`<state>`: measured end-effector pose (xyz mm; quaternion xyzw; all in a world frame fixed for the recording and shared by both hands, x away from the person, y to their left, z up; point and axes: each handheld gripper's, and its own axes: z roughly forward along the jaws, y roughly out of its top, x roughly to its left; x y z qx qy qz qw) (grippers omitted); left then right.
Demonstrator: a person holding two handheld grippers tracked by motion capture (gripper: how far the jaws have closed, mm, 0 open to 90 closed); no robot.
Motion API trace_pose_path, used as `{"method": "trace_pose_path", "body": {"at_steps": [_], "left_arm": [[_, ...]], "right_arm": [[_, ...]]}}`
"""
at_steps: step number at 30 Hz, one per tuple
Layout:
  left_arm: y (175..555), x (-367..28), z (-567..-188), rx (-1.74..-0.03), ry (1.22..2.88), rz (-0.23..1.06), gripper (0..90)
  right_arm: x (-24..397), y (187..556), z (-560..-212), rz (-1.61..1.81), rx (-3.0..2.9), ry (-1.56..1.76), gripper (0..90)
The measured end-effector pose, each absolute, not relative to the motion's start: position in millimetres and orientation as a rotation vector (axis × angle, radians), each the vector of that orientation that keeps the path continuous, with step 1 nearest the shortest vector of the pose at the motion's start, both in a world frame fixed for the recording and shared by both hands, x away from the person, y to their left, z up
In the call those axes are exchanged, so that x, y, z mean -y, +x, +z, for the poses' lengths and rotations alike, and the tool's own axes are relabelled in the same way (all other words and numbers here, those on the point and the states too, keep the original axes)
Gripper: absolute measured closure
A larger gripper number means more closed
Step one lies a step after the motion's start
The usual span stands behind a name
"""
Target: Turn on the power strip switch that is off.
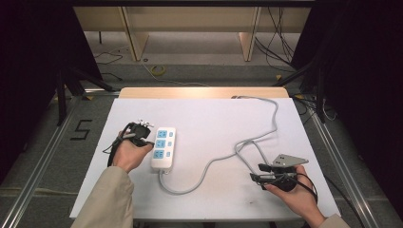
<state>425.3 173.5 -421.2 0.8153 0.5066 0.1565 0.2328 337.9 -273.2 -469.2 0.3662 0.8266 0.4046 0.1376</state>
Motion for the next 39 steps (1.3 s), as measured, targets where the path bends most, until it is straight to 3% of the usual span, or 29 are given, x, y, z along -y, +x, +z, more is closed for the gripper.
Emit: {"method": "trace_pose_path", "body": {"at_steps": [39], "left_arm": [[446.8,-163.9,-417.5,-1.407,2.256,0.411,89.8]], "right_arm": [[272.7,337.6,-469.1,1.172,-2.395,1.055,47.2]]}}
